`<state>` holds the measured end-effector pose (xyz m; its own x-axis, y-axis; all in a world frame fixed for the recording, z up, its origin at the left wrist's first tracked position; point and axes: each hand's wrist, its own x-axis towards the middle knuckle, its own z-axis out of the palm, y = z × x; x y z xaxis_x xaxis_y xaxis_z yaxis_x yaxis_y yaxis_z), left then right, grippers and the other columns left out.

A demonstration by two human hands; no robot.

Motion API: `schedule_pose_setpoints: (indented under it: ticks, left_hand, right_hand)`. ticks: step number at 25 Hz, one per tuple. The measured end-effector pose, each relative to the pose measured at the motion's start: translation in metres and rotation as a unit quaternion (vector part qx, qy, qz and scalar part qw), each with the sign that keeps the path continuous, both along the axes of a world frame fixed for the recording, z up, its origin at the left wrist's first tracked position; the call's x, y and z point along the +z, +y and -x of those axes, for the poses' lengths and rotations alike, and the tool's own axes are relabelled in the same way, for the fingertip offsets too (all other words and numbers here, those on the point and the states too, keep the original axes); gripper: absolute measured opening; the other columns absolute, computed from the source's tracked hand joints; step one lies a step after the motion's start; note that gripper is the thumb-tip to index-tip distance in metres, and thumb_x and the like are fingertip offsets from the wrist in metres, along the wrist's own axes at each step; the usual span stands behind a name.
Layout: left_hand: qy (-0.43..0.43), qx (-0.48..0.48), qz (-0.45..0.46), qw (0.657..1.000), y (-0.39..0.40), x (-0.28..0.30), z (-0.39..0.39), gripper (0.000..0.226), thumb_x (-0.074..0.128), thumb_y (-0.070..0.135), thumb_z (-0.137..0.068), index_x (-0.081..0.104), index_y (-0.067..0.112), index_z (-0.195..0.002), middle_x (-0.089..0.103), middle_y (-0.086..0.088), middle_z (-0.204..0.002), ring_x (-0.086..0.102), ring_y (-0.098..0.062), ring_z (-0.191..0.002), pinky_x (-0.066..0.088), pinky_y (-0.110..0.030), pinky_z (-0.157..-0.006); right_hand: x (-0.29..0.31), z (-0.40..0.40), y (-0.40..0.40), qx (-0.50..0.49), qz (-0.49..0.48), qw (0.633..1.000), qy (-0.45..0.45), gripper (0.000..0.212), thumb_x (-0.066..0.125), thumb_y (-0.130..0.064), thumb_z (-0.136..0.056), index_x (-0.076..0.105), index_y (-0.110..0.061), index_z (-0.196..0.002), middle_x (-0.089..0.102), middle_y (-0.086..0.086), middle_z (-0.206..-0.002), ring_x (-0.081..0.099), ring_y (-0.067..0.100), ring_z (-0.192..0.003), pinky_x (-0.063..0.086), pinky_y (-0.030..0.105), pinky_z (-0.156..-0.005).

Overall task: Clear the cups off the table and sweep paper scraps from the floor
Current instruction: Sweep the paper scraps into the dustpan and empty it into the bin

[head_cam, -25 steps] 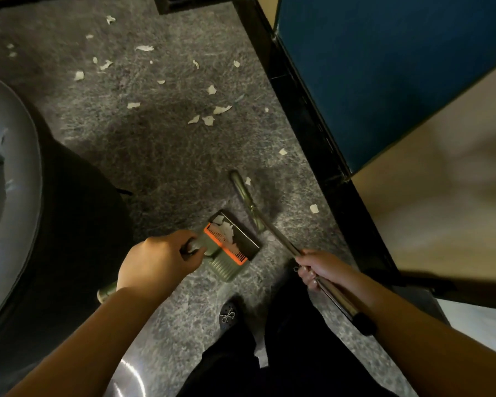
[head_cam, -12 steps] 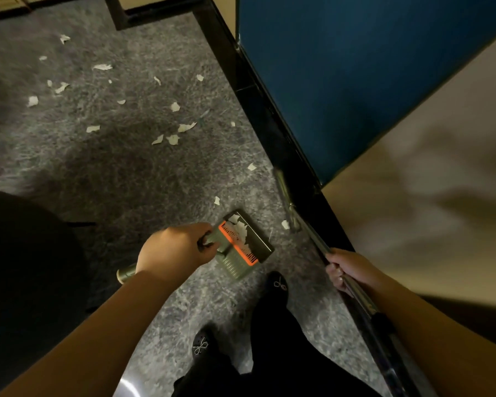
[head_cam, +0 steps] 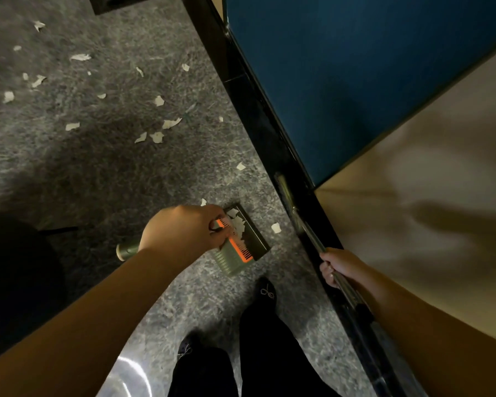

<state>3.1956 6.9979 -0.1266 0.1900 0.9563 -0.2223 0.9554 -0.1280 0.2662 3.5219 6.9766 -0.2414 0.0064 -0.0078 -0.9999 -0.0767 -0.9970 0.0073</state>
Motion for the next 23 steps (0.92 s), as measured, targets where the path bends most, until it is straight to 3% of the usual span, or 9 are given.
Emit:
schedule_pose_setpoints:
  ticks: [8,11,14,18,20,23]
  left_hand:
    - [-0.031,-0.022,-0.060,0.997,-0.008,-0.001,-0.003,0.024,0.070,0.048,-0.080,0.073,0.028,-0.092,0.065,0.004,-0.062,0.061,-0.025,-0.052,0.050,-0.029,-0.050]
    - [-0.025,-0.021,-0.059,0.998,-0.011,0.000,-0.001,0.036,0.056,0.055,-0.081,0.073,0.024,-0.087,0.064,0.003,-0.060,0.060,-0.025,-0.050,0.050,-0.030,-0.049]
    - [-0.028,-0.026,-0.060,0.998,-0.017,0.003,0.009,0.019,0.077,0.039,-0.077,0.074,0.022,-0.086,0.061,0.003,-0.058,0.057,-0.023,-0.048,0.049,-0.029,-0.047]
    - [-0.039,-0.006,-0.068,0.997,-0.037,0.008,0.026,0.028,0.089,0.028,-0.065,0.077,0.019,-0.089,0.067,0.002,-0.060,0.061,-0.022,-0.048,0.039,-0.021,-0.046]
    - [-0.046,0.019,-0.078,0.996,-0.047,0.011,0.035,0.032,0.091,0.026,-0.061,0.077,0.019,-0.089,0.068,0.003,-0.061,0.062,-0.021,-0.047,0.037,-0.020,-0.044]
    - [-0.058,0.055,-0.082,0.993,-0.052,0.018,0.060,0.030,0.088,0.030,-0.066,0.076,0.021,-0.092,0.070,0.003,-0.066,0.065,-0.025,-0.053,0.047,-0.027,-0.045]
  right_hand:
    - [-0.001,0.029,0.013,-0.008,0.056,0.994,0.096,0.043,0.035,-0.028,-0.103,0.034,-0.015,-0.062,0.034,-0.004,-0.034,0.034,0.007,-0.022,0.026,0.011,-0.028]
    - [0.014,0.031,0.013,0.014,0.041,0.994,0.105,0.038,0.035,-0.027,-0.104,0.037,-0.016,-0.067,0.034,-0.004,-0.036,0.033,0.006,-0.022,0.026,0.013,-0.026]
    - [0.031,0.033,0.009,0.030,-0.007,0.994,0.101,0.026,0.036,-0.022,-0.104,0.042,-0.020,-0.079,0.034,-0.005,-0.041,0.032,0.004,-0.024,0.024,0.013,-0.026]
    - [0.049,0.031,0.013,0.037,-0.051,0.994,0.090,0.010,0.037,-0.022,-0.104,0.045,-0.022,-0.099,0.035,-0.004,-0.047,0.031,0.005,-0.027,0.025,0.012,-0.030]
    - [0.055,0.037,0.018,0.032,-0.056,0.994,0.091,0.013,0.037,-0.023,-0.104,0.046,-0.022,-0.095,0.036,-0.004,-0.046,0.032,0.005,-0.027,0.026,0.012,-0.030]
    - [0.060,0.058,0.025,0.003,-0.068,0.994,0.080,0.021,0.038,-0.025,-0.104,0.044,-0.021,-0.084,0.036,-0.004,-0.045,0.032,0.005,-0.026,0.027,0.012,-0.028]
